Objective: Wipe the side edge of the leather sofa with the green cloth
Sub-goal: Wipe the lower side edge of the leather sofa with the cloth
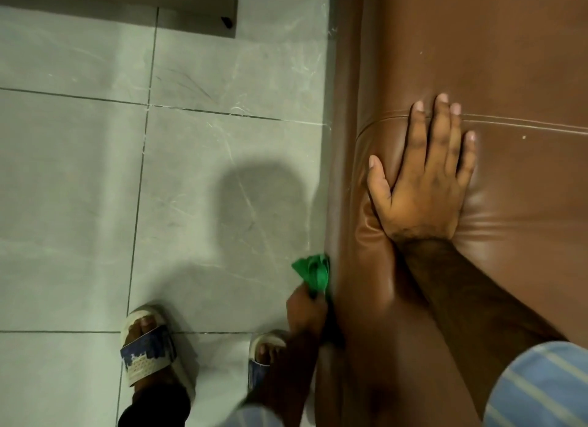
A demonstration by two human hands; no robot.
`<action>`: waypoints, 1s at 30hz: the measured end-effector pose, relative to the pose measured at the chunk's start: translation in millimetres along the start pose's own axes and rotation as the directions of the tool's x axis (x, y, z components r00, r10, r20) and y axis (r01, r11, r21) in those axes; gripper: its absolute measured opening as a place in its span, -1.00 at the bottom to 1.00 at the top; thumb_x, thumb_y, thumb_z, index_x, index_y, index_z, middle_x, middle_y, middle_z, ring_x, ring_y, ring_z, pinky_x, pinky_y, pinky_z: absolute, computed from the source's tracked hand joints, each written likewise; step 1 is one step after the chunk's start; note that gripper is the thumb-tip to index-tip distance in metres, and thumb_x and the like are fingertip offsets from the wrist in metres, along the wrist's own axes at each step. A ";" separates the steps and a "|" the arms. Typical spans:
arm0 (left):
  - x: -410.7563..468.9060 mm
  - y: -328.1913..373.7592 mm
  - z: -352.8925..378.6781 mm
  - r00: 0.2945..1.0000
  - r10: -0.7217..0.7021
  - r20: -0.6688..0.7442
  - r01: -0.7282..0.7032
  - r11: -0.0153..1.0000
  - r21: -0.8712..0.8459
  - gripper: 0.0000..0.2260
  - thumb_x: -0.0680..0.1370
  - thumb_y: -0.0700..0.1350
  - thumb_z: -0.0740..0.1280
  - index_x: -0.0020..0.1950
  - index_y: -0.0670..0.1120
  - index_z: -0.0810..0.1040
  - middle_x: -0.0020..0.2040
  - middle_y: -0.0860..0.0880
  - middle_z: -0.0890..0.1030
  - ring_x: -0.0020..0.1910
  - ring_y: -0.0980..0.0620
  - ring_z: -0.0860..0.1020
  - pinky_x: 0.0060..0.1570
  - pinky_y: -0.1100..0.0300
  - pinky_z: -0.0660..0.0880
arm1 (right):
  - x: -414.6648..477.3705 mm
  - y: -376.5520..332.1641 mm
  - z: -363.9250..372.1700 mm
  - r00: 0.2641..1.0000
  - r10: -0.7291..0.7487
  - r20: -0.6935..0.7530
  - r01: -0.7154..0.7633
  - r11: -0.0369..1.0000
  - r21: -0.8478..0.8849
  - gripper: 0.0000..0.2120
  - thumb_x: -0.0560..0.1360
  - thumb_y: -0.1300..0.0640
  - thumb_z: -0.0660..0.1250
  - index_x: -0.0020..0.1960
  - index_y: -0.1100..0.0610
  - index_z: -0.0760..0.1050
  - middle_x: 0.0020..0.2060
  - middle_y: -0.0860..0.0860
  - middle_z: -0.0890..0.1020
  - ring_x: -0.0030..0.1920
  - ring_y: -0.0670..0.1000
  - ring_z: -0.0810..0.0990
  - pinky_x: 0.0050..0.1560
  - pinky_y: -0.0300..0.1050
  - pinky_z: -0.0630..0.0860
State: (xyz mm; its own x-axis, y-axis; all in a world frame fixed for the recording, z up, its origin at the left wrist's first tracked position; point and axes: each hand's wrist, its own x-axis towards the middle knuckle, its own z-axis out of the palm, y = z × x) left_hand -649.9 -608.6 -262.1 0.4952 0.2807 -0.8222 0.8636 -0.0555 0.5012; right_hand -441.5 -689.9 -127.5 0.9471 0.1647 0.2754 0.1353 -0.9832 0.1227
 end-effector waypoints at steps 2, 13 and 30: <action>44.1 59.9 1.7 0.998 0.001 -0.070 -0.005 0.998 -0.062 -0.84 0.53 -0.10 0.34 0.03 -0.10 0.67 -0.02 -0.13 0.72 0.02 -0.15 0.66 -0.04 0.19 0.49 | -0.3 0.4 1.6 1.000 -0.002 -0.006 0.002 1.000 0.015 -0.25 0.71 -0.28 0.04 0.75 0.13 0.07 0.73 0.18 0.15 0.75 0.19 0.10 0.72 0.30 0.08; 28.1 38.7 -3.9 1.000 -0.019 -0.018 0.019 0.999 -0.032 -0.80 0.48 -0.05 0.33 -0.07 -0.13 0.66 -0.14 -0.16 0.71 -0.07 -0.18 0.67 -0.15 0.13 0.48 | 0.5 1.1 2.9 1.000 -0.005 0.014 0.005 1.000 0.027 -0.24 0.71 -0.28 0.05 0.75 0.13 0.07 0.74 0.18 0.15 0.75 0.20 0.10 0.72 0.30 0.08; 93.9 121.1 -15.6 0.996 0.047 0.076 -0.048 0.999 0.004 -0.81 0.45 -0.12 0.31 -0.01 -0.12 0.65 -0.09 -0.14 0.69 -0.02 -0.20 0.66 -0.04 0.04 0.57 | -0.8 2.9 5.6 0.999 -0.005 0.041 0.004 1.000 0.026 -0.22 0.70 -0.29 0.05 0.75 0.15 0.05 0.74 0.19 0.12 0.75 0.21 0.08 0.74 0.29 0.03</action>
State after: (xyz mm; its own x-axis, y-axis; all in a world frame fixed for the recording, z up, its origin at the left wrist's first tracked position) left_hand -500.3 -574.0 -274.4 0.5413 0.2043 -0.8156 0.8393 -0.0730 0.5387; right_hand -440.2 -693.3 -132.7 0.9575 0.1666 0.2356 0.1468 -0.9842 0.0994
